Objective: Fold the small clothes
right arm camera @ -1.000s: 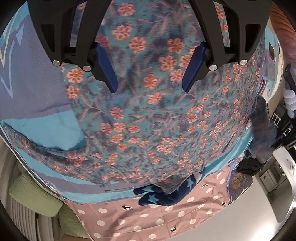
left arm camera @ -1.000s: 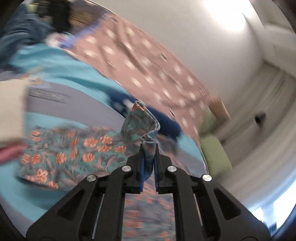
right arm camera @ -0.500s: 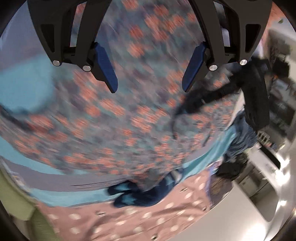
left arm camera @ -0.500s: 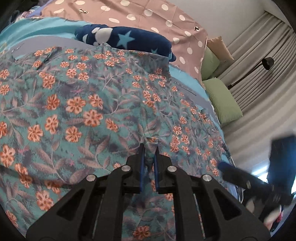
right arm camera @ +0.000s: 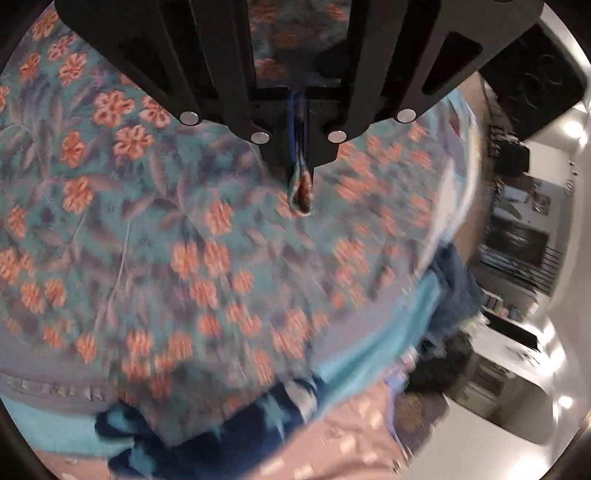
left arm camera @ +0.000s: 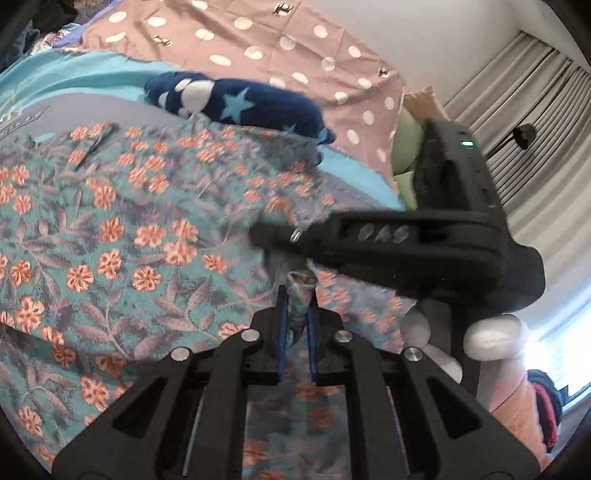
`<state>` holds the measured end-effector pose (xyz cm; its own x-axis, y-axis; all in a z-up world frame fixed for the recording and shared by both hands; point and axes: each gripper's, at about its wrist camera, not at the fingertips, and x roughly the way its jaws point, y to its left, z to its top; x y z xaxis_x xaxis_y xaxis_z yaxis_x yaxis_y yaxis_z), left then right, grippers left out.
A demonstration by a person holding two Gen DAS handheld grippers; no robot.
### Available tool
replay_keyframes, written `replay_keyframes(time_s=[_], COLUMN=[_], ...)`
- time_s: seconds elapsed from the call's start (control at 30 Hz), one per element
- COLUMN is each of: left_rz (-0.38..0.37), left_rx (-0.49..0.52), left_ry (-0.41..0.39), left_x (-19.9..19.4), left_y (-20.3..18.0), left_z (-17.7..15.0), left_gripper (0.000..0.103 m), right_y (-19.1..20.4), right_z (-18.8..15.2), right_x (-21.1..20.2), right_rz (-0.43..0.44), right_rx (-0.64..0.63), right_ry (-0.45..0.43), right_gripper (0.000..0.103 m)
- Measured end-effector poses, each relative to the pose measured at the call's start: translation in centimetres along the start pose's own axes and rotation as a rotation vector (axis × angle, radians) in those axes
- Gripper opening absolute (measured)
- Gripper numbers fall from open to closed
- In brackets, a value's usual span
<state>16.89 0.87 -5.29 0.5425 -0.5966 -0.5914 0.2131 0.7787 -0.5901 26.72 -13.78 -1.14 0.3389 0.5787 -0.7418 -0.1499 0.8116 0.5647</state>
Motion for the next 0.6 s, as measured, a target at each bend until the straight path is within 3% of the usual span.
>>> replay_keyframes(time_s=[0.1,0.23,0.43,0.6], left_rz=[-0.071,-0.139,-0.151,-0.118], left_rx=[0.016,0.056,0.072,0.09], left_ry=[-0.028,-0.01,0.109,0.176], left_x=[-0.5,1.3,6.4,8.9], left_y=[-2.4,-6.5,-9.3,-9.7], left_z=[1.0,1.7,-0.4,-2.2], left_gripper=[0.008,0.008,0.008,0.012], right_y=[0.5,-1.3,-9.1,-12.6], right_z=[1.1,1.5,-1.0,-2.9], right_x=[-5.2,-9.2,-9.8,-10.0], right_rz=[-0.031,-0.12,-0.205,-0.26], right_rx=[-0.067,-0.091,0.026,0.06], right_ry=[-0.132,-0.198,-0.194,-0.218], right_gripper=[0.003,0.003,0.003,0.003])
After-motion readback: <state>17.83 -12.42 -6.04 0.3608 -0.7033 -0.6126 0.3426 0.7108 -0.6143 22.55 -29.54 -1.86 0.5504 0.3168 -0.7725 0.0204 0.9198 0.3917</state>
